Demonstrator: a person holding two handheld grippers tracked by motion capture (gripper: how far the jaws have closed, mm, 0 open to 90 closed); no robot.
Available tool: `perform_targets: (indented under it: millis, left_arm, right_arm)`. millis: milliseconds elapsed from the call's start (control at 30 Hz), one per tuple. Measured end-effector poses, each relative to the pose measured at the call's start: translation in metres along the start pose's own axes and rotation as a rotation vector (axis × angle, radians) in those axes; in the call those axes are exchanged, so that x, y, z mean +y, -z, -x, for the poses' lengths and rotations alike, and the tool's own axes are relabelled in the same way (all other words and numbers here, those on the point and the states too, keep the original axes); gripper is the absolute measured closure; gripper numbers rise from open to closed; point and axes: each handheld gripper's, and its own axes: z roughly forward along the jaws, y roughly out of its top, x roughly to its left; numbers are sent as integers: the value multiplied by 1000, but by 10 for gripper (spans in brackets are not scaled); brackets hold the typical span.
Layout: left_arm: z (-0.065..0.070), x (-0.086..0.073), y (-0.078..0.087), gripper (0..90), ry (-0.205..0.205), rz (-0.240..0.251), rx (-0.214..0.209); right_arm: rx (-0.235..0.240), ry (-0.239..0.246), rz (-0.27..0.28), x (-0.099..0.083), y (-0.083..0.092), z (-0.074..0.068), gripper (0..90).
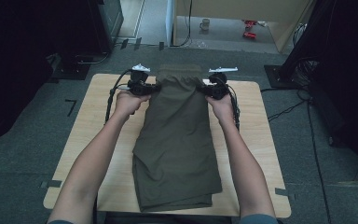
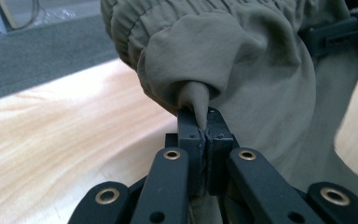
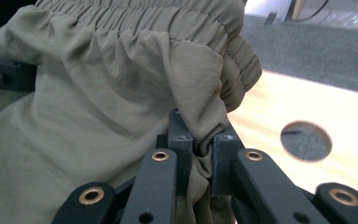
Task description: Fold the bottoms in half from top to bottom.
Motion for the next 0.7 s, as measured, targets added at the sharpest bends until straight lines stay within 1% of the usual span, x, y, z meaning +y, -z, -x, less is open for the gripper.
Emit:
perform_targets:
  millis: [33,100,133,233,333,400,533,700]
  left_arm:
    - [1,-2,1,893,-3,-2,-1]
    - [4,-7,2,893,-5,2,-15]
    - [6,-10,3,893,-4,3,-23]
    - [10,-18,6,893,1,-6,-46]
    - [14,-25,8,893,2,-5,-60]
    - [16,-29,10,893,6,-17,-67]
    - [21,-40,16,893,-16,-31,-81]
    - [29,-55,22,892,-24,-42,-100]
  right_arm:
    - [8,-7,-17,-4,1,0,822]
    - [16,-9,-29,-9,2,0,823]
    - [17,-1,-27,-13,4,0,824]
    - [37,-5,-36,-22,8,1,824]
    - [45,2,-40,-29,11,-1,825]
    - [51,-3,-52,-33,13,-3,824]
    - [67,2,-60,-46,18,-8,824]
    - [85,25,-76,-62,24,-14,823]
